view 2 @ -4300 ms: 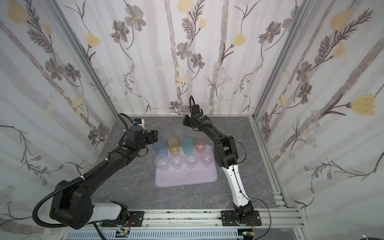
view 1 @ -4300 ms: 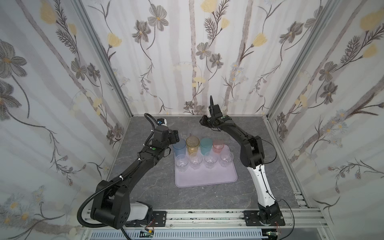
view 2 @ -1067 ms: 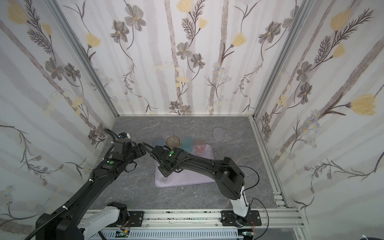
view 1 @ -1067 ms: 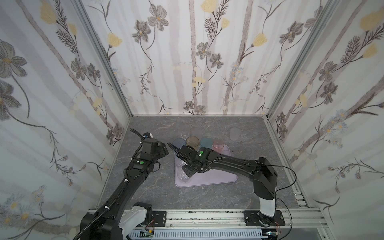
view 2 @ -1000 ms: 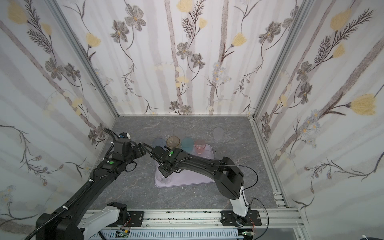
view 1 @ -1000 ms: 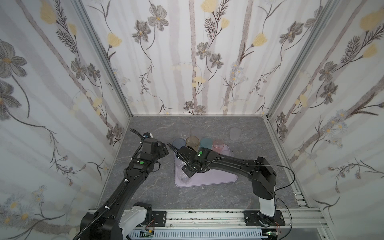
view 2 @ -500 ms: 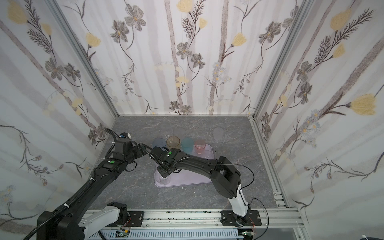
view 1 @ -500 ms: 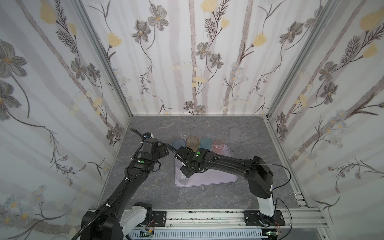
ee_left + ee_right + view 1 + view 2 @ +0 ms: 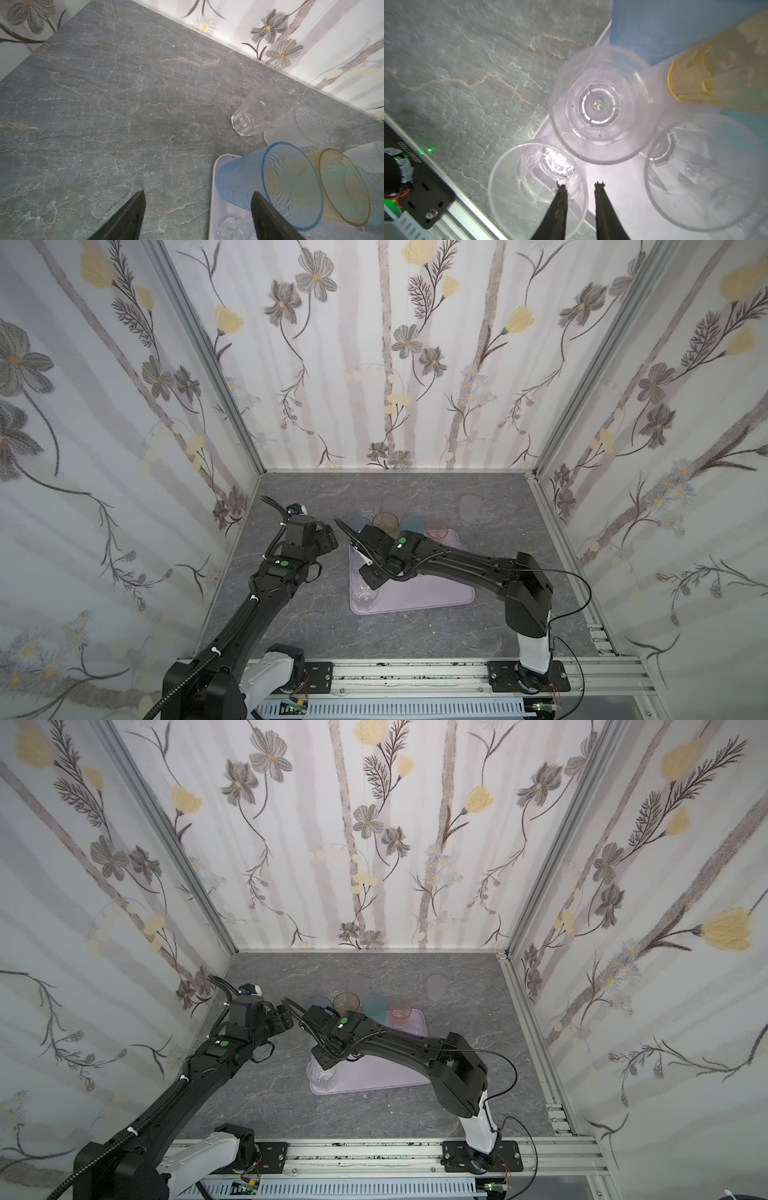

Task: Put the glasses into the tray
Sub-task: 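Lower the clear glass onto the tray's nearer edge and open the right gripper, then raise the right gripper back to the table glasses while the left gripper approaches them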

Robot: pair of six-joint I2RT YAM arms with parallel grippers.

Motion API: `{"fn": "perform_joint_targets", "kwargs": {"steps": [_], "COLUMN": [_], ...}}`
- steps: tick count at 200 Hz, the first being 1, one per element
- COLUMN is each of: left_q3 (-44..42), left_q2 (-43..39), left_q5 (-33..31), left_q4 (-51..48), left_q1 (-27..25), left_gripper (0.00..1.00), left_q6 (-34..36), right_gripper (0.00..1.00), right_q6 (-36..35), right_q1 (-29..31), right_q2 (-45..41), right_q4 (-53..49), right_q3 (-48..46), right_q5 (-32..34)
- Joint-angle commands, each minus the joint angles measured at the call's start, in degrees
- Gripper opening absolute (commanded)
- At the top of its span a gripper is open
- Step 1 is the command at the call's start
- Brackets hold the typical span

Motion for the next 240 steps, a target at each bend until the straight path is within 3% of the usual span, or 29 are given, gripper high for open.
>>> {"fn": "perform_joint_targets", "kwargs": {"steps": [1,75,122,240], "left_q3": [2.2,5.7,3.5,1.4], "left_q2": [0.2,4.9,6.3,10.1], "left_q5": [-1.1,-0.2,0.3,-1.0], "left_q4": [1.6,9.2,15.8,20.0], "left_q1": [0.0,-0.2,-0.1,0.1], "left_gripper": [0.83,0.85,0.92,0.95], "left_q6": [1.0,4.1,4.6,5.2], "right_gripper": [0.30,0.44,0.47,0.50], "right_q6": [0.1,0.7,3.2,8.0], "right_q1": [-2.6,-16.7,-24.8,-29.2], "right_q2": [-2.6,-3.7,4.9,25.6], "right_q4": [1.5,8.0,9.8,10.8], "right_q3": [2.0,10.6,19.9,38.0], "right_q5": [-1.4,0.6,-4.2,-10.5]}}
